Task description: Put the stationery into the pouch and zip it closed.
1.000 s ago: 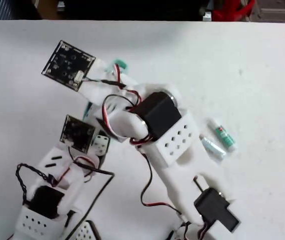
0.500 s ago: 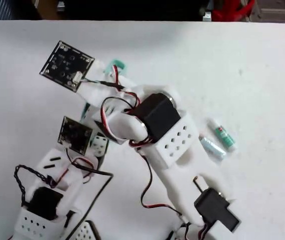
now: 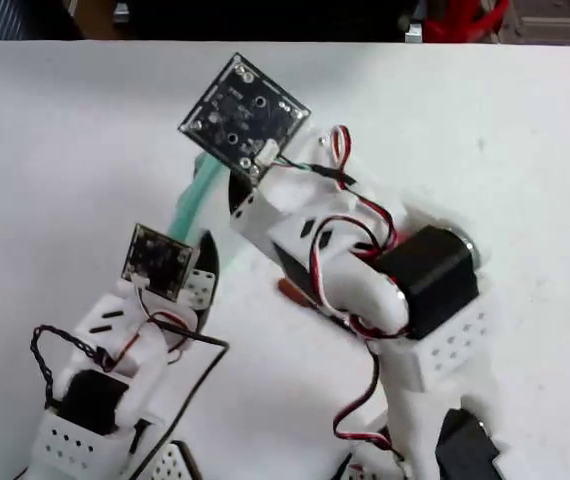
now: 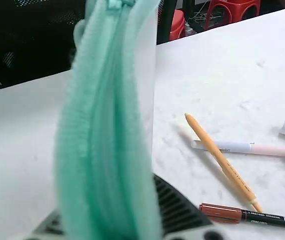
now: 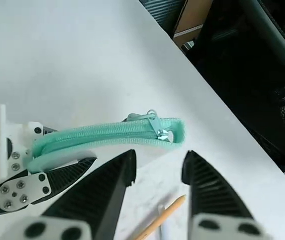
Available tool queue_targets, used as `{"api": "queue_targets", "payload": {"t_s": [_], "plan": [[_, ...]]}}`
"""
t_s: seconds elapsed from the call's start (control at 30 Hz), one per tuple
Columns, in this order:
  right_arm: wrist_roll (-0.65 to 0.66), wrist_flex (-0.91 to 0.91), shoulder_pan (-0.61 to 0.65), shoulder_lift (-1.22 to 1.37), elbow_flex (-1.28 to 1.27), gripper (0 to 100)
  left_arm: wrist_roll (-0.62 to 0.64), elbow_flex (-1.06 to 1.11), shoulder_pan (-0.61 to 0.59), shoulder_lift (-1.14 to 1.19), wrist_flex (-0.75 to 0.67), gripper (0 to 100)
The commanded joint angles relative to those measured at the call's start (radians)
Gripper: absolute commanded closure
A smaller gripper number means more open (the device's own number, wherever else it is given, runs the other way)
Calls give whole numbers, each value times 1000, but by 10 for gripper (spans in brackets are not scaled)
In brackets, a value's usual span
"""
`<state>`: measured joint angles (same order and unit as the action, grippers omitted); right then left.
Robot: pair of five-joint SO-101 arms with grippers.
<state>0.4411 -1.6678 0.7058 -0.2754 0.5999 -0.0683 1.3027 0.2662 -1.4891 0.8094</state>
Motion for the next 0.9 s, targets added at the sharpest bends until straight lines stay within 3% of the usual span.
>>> {"api": "queue_targets", "payload": {"t_s": [0.0, 0.07, 0.3, 0.5, 0.67, 0.77, 0.87], "plan": [[15, 38, -13, 59, 26, 947, -5, -31, 4, 4, -3, 980], [18, 61, -13, 107, 28, 982, -5, -31, 4, 4, -3, 980], [12, 111, -48, 179, 28, 970, -5, -29, 4, 4, -2, 980], [20, 93, 5, 142, 21, 835, -5, -31, 7, 4, -2, 980], [20, 217, 8, 168, 32, 854, -5, -31, 22, 4, 15, 980], [18, 170, 5, 170, 109, 854, -21, -26, 101, 4, 41, 980], [20, 41, -35, 185, 187, 857, -189, 26, 220, 7, 38, 980]]}}
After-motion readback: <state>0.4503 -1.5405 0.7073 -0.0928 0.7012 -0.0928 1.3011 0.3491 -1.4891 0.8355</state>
